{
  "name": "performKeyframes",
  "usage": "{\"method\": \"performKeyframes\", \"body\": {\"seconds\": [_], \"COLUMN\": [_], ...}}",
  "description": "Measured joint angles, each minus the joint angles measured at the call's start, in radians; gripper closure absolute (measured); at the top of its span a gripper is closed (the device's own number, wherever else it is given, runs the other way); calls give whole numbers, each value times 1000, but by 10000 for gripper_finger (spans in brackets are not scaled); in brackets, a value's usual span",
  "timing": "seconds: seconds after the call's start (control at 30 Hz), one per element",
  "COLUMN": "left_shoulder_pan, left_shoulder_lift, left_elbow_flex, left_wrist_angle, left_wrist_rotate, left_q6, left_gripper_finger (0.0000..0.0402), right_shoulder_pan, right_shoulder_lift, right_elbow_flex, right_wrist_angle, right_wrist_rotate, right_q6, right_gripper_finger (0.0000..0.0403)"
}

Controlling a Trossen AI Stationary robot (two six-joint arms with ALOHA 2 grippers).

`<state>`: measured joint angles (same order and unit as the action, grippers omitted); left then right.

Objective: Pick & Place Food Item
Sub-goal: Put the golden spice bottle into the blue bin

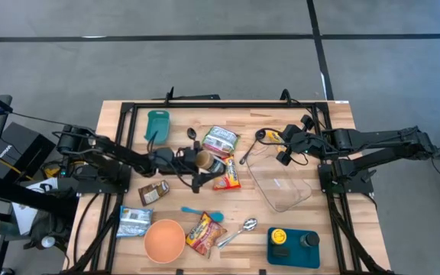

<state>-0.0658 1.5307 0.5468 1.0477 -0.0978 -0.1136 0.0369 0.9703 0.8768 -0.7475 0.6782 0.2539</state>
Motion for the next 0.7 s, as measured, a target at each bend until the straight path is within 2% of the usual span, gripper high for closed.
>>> {"method": "performKeyframes", "body": {"seconds": [0.17, 0.43, 0.7], "left_shoulder_pan": [8, 49, 52], "left_shoulder_lift": [0, 0, 0], "left_elbow_flex": [109, 311, 431], "left_wrist_angle": [-169, -605, -783], "left_wrist_rotate": [0, -2, 43], "left_q6": [35, 31, 31], "left_gripper_finger": [118, 118, 118], "right_shoulder_pan": [0, 0, 0], "right_shoulder_lift": [0, 0, 0], "right_elbow_flex": [0, 0, 0], "right_wrist_angle": [0, 0, 51], "right_wrist_rotate": [0, 0, 0], "right_q6": [0, 0, -6], "right_gripper_finger": [401, 401, 401]}}
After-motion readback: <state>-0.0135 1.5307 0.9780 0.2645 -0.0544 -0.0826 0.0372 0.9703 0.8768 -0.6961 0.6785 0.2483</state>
